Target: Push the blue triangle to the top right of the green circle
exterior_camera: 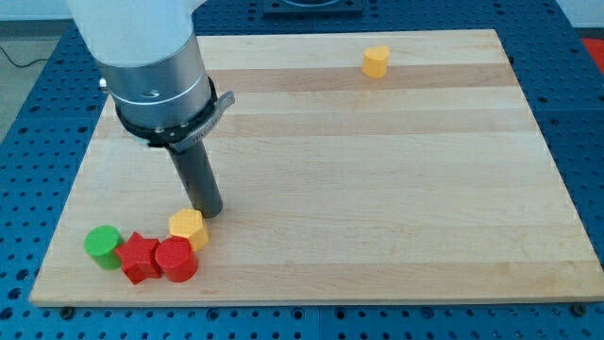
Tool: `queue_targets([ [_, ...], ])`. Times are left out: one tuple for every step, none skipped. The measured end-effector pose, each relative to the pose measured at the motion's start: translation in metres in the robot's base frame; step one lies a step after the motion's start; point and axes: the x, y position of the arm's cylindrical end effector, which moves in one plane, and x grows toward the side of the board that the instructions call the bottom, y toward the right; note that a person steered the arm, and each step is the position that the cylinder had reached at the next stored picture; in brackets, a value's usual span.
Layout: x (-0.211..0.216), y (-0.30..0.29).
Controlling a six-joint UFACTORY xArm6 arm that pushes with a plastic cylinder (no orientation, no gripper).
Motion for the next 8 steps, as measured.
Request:
queue_targets([
  [-0.036, 0.008],
  [-0.11, 0.008],
  [-0.182, -0.02],
  [-0.202, -0.089],
  [-0.154, -0.121],
  [-0.096, -0.122],
  [-0.103, -0.122],
  [-0.16, -0.119],
])
